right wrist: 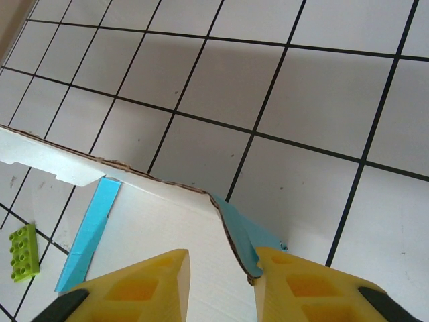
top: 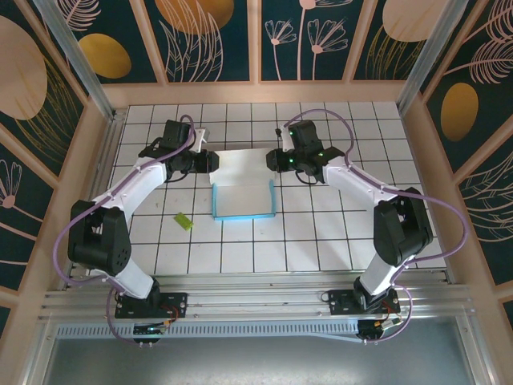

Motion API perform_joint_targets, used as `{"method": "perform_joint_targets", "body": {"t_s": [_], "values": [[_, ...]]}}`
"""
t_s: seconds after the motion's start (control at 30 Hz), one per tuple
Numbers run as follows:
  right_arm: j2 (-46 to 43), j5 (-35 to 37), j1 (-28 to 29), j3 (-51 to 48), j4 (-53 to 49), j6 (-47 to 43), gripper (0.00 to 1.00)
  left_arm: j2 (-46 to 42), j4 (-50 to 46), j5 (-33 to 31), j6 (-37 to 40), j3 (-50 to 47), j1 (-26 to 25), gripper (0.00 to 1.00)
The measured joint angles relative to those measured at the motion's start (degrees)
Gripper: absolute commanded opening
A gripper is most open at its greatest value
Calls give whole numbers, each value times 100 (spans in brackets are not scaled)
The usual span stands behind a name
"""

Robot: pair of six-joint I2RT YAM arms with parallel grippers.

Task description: Fold the paper box

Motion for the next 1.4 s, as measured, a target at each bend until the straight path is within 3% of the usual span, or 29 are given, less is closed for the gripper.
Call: {"method": "perform_joint_targets", "body": {"t_s": [1.4], "values": [[9,350,457,-457,505,212,33,-931,883,308,-575,-1482,2,42]]}}
